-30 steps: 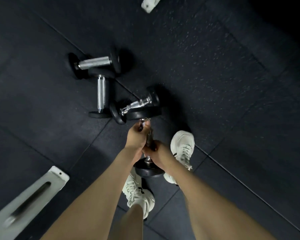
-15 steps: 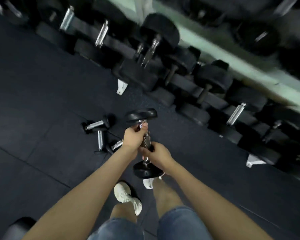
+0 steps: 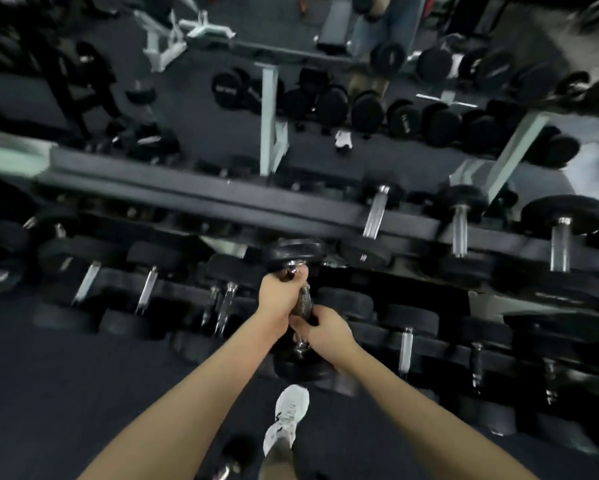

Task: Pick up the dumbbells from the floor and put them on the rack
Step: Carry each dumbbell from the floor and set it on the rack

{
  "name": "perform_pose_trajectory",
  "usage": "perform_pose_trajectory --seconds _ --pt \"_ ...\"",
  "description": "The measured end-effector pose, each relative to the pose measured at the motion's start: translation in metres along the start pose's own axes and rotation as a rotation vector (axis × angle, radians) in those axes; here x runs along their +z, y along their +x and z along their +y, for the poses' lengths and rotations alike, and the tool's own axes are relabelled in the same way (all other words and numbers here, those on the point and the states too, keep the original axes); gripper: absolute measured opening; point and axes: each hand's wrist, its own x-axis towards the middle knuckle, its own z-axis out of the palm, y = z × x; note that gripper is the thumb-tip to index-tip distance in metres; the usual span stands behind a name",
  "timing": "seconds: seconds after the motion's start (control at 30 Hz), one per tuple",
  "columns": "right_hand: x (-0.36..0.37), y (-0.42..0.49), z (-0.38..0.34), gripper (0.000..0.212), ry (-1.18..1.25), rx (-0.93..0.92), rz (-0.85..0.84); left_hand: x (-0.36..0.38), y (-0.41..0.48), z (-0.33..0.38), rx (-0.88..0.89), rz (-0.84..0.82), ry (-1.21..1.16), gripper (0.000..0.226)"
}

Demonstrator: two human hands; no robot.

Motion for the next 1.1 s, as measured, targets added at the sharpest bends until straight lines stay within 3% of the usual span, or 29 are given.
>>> perform_pose_trajectory --seconds 0.33,0.63,0.8,1.1 --pt "-0.045 0.16 -0.049 0.034 0.246 0.153 0.147 0.058 0.159 0.099 -0.009 -0.114 0.22 0.02" --pt "-0.039 0.28 -0.081 0.04 0.101 0.148 0.067 0.042 0.276 0.127 -0.113 -0.022 0.135 0.02" --pt "-0.036 0.313 -0.092 0.032 -0.01 0.156 0.022 0.029 0.313 0.128 -0.156 -0.008 0.1 0.01" --pt "-0.045 0.316 -0.087 0.029 0.067 0.231 0.025 0.048 0.318 0.127 -0.104 -0.061 0.228 0.02"
